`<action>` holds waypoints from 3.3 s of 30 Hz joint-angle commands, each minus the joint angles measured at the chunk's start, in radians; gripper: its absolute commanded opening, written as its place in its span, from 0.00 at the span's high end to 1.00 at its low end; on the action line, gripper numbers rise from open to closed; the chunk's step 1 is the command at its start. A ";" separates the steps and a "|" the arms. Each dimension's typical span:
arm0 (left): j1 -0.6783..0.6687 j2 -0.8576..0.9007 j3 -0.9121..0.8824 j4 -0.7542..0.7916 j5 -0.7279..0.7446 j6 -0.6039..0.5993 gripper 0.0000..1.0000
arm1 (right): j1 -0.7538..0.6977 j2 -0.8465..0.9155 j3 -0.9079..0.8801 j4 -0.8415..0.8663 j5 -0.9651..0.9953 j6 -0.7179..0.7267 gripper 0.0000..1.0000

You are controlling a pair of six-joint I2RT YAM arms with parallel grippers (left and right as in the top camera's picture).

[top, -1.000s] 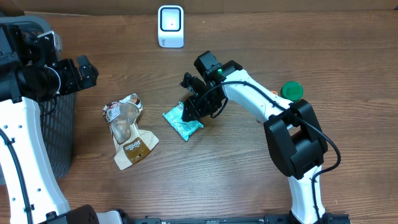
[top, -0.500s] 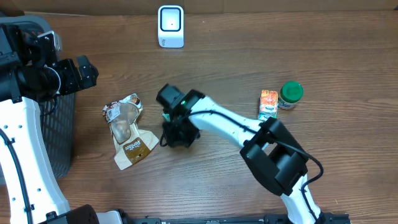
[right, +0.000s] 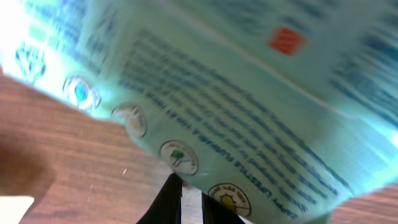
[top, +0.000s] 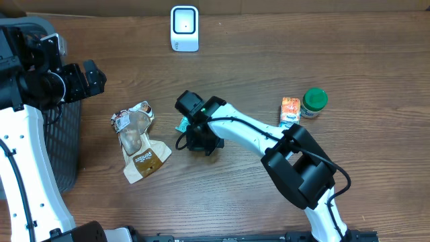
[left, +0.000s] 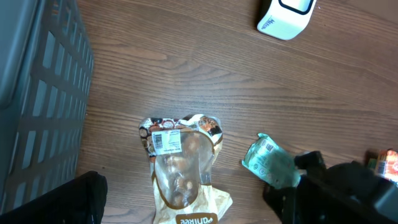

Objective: Scan the item barcode

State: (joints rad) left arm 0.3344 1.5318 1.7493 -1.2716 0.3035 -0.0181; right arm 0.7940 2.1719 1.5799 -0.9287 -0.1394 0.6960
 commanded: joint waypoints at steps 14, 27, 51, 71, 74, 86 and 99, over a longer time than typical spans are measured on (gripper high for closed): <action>-0.001 -0.001 0.013 0.000 0.001 0.015 0.01 | -0.114 -0.068 0.036 -0.037 0.019 -0.063 0.94; -0.001 -0.001 0.013 0.000 0.001 0.015 0.01 | -0.397 -0.277 0.060 -0.109 -0.232 -0.377 0.62; -0.001 -0.001 0.013 0.000 0.001 0.015 0.00 | -0.423 -0.061 0.040 0.000 -0.424 -0.488 0.36; -0.001 -0.001 0.013 0.000 0.000 0.015 0.00 | -0.373 -0.048 -0.185 0.316 -0.477 -0.254 0.49; -0.001 -0.001 0.013 0.000 0.000 0.015 0.01 | -0.369 -0.048 -0.217 0.360 -0.477 -0.218 0.51; -0.001 -0.001 0.013 0.000 0.001 0.015 0.00 | -0.290 -0.002 -0.235 0.467 -0.467 -0.140 0.55; -0.001 -0.001 0.013 0.000 0.001 0.015 0.00 | -0.336 -0.003 -0.230 0.468 -0.558 -0.123 0.96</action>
State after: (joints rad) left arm 0.3344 1.5318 1.7493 -1.2716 0.3035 -0.0185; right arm 0.4896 2.1483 1.3518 -0.4603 -0.6601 0.5743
